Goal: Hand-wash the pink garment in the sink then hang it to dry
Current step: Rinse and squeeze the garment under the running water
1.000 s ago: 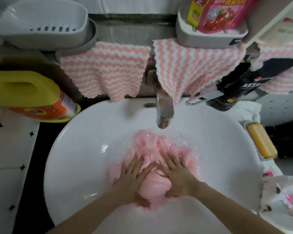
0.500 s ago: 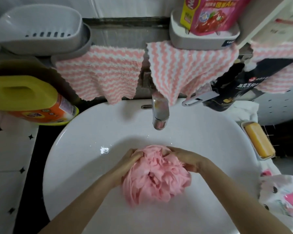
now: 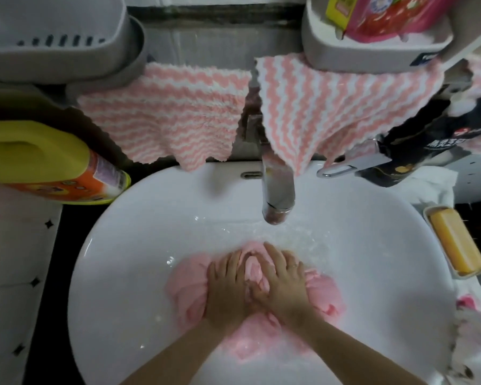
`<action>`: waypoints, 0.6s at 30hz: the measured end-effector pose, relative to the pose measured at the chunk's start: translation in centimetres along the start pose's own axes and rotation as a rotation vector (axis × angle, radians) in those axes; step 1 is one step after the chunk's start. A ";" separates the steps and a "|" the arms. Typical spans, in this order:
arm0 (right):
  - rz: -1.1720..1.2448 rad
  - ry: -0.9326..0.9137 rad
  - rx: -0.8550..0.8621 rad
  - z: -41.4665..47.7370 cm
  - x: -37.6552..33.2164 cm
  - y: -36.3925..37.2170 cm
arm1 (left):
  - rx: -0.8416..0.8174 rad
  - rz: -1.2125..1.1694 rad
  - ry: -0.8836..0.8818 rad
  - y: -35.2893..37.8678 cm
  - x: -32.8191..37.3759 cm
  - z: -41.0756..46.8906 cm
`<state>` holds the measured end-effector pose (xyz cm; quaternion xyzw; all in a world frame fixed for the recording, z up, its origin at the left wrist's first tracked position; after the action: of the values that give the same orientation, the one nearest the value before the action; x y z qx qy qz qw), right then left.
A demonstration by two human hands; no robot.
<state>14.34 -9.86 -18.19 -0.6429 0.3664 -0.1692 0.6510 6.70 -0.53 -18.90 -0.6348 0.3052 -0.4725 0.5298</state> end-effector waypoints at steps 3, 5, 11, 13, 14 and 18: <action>0.019 -0.146 0.283 1.4 -0.8 0.1 | 0.109 0.070 0.006 1.1 -0.3 1.0; -0.020 -0.182 0.376 2.3 -0.7 0.4 | 0.229 0.090 0.002 1.1 -0.3 1.9; 0.101 0.263 -0.008 6.5 0.1 -1.2 | -0.037 -0.032 -0.150 -1.6 -0.6 6.0; 0.208 0.402 -0.124 6.7 0.8 -0.8 | -0.213 -0.237 -0.187 -1.4 -1.3 6.4; 0.333 0.486 -0.166 6.6 1.3 -1.1 | -0.280 -0.343 -0.229 -1.6 -1.9 6.5; 1.015 0.630 -0.186 5.3 3.7 -5.8 | -0.289 -1.049 -0.574 -6.0 -3.9 5.7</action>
<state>21.94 -9.27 -14.10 -0.3609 0.8158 0.0130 0.4517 9.86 6.65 -14.17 -0.8677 -0.1417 -0.4343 0.1961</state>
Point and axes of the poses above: each hand's wrist, its own z-axis towards the middle knuckle, its own y-axis out of the palm, x = y × z, the point moved 6 cm from there along z, towards the middle knuckle, and after that the axes turned 6 degrees about x, right-handed, at the moved point
